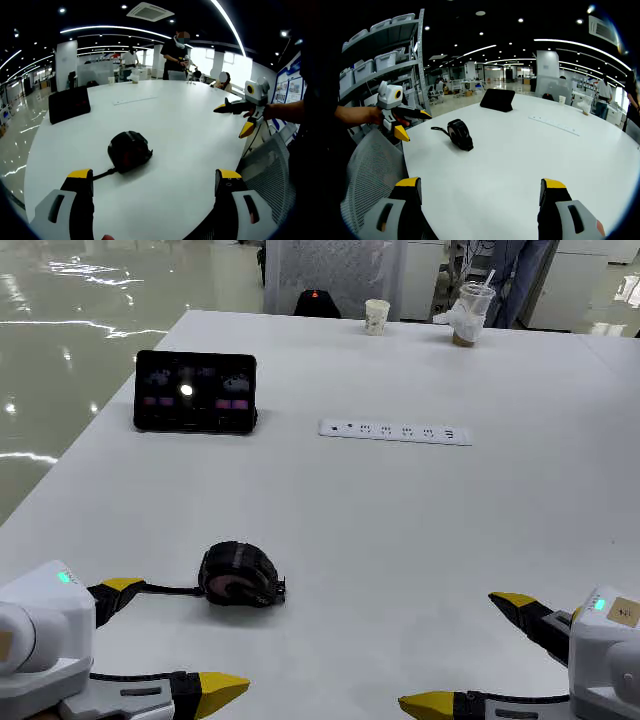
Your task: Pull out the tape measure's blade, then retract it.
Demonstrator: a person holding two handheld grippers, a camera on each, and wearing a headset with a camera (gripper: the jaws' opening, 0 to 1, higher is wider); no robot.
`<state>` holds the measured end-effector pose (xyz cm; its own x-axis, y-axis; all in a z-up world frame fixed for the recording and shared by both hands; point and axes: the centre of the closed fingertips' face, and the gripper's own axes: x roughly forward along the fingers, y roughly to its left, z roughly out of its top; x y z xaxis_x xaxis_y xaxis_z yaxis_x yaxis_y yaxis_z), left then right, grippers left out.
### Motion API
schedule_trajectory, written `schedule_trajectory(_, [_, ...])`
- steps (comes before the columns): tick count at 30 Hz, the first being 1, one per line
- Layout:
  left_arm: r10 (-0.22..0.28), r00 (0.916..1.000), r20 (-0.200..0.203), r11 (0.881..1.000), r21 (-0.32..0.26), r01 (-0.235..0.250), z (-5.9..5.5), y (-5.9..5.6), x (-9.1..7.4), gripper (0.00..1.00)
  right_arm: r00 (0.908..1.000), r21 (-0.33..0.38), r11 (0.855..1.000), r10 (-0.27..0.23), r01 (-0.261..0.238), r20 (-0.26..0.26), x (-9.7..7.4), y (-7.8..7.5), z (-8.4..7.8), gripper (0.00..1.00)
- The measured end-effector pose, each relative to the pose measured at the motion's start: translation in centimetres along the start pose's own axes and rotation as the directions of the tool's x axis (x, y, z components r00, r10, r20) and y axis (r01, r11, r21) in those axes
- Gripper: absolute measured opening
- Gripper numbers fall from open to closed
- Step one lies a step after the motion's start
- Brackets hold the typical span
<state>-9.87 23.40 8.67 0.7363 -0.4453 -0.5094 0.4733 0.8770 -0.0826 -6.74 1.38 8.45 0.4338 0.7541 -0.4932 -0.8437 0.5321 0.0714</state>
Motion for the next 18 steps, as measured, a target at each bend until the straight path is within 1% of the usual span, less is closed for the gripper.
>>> schedule_trajectory(13, [-0.001,1.0000,-0.010,1.000,0.004,0.001,-0.21,-0.07,0.00,0.99,1.0000,-0.003,1.000,-0.001,0.001,-0.006,-0.10,-0.02,-0.11,0.98])
schedule_trajectory(18, [0.001,0.9999,-0.011,1.000,0.007,-0.001,-0.17,-0.06,-0.02,0.99,1.0000,-0.006,1.000,-0.006,0.006,0.002,-0.13,-0.19,0.00,0.99])
